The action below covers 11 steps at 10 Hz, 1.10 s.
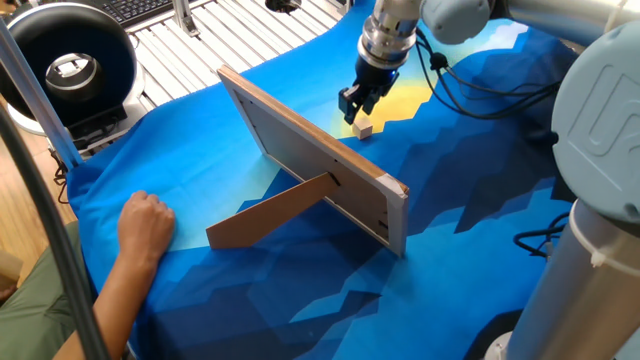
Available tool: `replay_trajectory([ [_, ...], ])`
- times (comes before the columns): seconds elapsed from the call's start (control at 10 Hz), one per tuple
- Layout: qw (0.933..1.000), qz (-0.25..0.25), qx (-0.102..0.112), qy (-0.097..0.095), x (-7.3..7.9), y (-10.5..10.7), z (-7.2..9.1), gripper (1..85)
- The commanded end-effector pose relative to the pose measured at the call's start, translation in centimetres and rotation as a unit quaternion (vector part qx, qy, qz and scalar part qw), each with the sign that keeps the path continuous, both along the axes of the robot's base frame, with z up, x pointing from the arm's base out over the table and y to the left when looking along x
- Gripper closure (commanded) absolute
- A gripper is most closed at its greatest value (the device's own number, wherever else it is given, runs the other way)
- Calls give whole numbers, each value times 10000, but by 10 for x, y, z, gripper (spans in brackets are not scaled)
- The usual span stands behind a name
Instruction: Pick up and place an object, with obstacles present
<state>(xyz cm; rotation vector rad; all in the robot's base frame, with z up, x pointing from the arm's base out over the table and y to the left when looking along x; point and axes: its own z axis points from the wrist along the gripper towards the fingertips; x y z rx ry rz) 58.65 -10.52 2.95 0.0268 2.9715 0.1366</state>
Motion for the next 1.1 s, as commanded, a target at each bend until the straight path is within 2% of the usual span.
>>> replay_trajectory([
  [0.0, 10000, -16, 28, -34, -6, -1, -9, 377],
  [0.4, 10000, 9, 8, -90, -7, -3, -17, 387],
  [0.5, 9999, 1, -6, -105, -6, -4, -18, 457],
  [0.6, 9999, -44, -75, -109, -5, -8, -20, 593],
  [0.7, 9999, -82, -83, -114, -4, -8, -19, 627],
  [0.8, 9998, -143, -111, -10, -9, -9, -12, 737],
  [0.9, 9997, -150, -164, 128, -15, -11, 1, 827],
  [1.0, 9993, -145, -150, 312, -21, -8, 20, 843],
])
